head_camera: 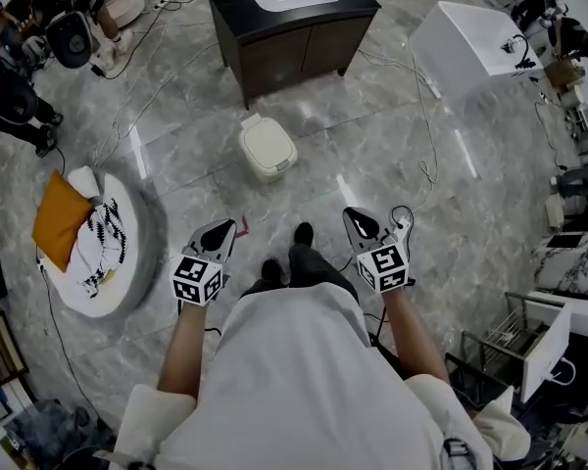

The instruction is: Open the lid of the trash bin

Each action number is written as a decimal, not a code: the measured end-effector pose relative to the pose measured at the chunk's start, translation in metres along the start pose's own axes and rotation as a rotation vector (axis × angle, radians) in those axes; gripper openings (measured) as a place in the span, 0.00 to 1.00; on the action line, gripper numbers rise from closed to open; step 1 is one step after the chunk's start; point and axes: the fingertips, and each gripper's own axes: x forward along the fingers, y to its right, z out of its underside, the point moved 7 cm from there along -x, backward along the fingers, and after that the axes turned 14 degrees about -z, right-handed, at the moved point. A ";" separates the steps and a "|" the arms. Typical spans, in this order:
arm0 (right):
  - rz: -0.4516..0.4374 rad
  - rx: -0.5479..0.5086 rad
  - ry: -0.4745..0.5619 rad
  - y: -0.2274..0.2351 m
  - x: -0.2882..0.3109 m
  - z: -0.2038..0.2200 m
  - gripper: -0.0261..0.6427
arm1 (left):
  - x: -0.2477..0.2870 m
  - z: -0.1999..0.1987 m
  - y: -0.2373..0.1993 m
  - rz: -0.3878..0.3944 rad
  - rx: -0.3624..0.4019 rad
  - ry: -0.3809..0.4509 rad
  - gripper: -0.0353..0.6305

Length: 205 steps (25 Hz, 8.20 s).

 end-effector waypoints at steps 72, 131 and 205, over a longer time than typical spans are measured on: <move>-0.490 -0.048 -0.488 0.191 0.338 0.081 0.09 | 0.252 0.047 -0.070 -0.132 -0.172 -0.229 0.08; -0.185 0.112 -0.838 0.201 0.516 0.358 0.17 | 0.339 0.227 -0.096 -0.105 -0.303 -0.317 0.08; -0.125 -0.012 -0.012 0.216 0.176 -0.138 0.09 | 0.135 -0.126 -0.084 -0.230 -0.147 0.091 0.08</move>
